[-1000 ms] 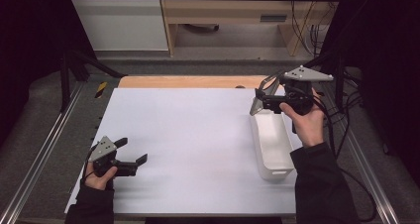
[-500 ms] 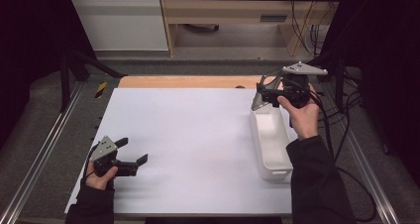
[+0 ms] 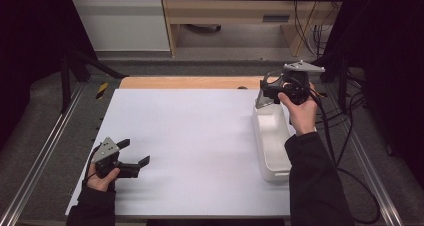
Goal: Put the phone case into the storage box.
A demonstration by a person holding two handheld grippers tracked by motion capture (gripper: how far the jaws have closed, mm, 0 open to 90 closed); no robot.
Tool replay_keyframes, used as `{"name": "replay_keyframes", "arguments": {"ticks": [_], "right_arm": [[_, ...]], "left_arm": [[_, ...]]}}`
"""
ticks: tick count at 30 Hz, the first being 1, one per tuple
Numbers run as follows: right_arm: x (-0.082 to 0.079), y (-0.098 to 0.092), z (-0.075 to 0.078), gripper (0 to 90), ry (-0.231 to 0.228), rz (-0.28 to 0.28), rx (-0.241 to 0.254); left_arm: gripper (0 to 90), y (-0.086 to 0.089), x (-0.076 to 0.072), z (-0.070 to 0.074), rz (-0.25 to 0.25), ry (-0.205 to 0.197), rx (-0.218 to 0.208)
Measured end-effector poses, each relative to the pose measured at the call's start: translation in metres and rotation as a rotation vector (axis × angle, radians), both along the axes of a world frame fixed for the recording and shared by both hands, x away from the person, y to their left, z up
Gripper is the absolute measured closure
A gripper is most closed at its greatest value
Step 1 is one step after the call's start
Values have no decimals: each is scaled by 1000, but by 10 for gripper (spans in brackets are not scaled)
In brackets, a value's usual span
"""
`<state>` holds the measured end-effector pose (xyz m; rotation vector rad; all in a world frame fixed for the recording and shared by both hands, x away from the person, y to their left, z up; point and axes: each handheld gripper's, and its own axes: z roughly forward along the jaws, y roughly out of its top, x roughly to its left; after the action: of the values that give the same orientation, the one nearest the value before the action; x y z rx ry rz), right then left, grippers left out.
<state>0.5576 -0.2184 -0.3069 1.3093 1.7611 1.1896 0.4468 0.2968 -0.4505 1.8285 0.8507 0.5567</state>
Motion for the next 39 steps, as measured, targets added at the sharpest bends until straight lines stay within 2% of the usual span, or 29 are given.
{"name": "replay_keyframes", "arguments": {"ticks": [22,39], "right_arm": [[25,-4,-27,116,61,-109,15],[39,0,-46,114,100,-176,-1]], "left_arm": [[0,-2,1,-2,-8,3,14],[0,-3,1,-2,-10,4,17]]}}
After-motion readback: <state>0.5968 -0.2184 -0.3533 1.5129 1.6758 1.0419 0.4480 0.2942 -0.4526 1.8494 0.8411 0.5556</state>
